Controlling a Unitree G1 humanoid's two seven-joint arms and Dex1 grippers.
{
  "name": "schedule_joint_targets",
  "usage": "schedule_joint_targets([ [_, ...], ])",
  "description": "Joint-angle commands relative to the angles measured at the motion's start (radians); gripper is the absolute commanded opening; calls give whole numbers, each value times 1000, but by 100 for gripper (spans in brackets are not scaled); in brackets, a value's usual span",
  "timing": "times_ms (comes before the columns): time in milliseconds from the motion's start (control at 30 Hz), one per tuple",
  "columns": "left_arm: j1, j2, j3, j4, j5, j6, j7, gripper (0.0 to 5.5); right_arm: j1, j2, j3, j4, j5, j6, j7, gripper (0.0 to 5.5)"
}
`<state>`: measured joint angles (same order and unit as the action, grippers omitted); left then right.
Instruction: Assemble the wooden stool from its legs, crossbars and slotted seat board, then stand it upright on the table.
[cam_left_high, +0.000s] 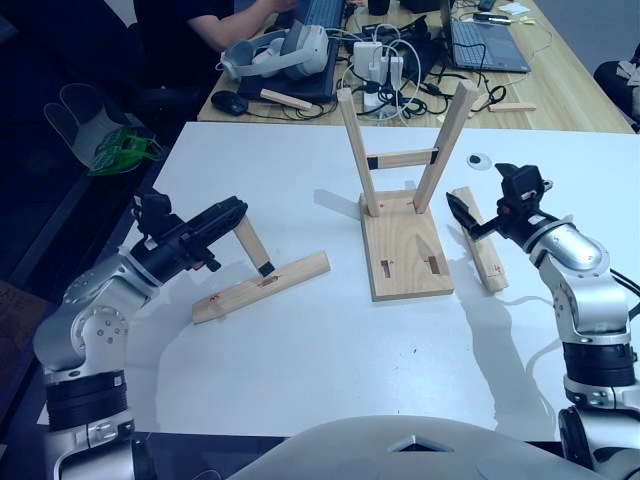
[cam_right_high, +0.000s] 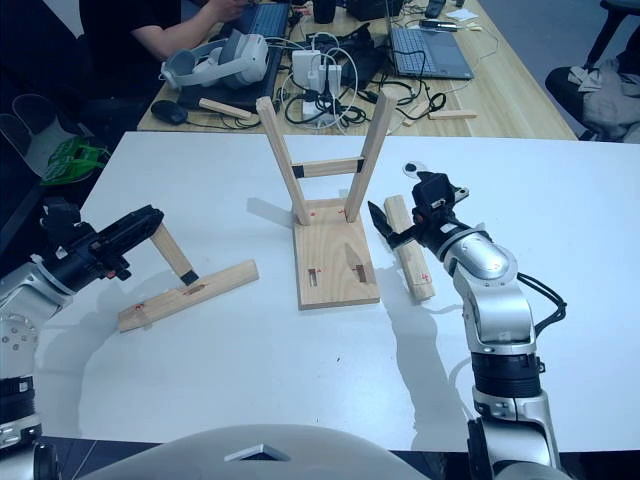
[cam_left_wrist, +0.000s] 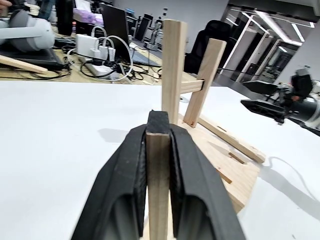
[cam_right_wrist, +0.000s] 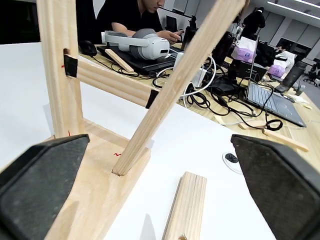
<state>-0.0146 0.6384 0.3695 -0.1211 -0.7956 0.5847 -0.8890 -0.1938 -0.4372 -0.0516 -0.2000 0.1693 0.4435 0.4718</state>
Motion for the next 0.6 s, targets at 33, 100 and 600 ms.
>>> schedule_joint_targets([
  [33,1,17,-22,7,64,-66,-30,40,8,1,-27,-21,32,52,-5,540],
  [100,1,2,-43,14,97,-105,-40,40,7,-5,-36,-20,42,62,-4,540],
  [600,38,-40,-119,67,192,-226,-60,40,-12,-19,-41,-2,53,74,13,540],
])
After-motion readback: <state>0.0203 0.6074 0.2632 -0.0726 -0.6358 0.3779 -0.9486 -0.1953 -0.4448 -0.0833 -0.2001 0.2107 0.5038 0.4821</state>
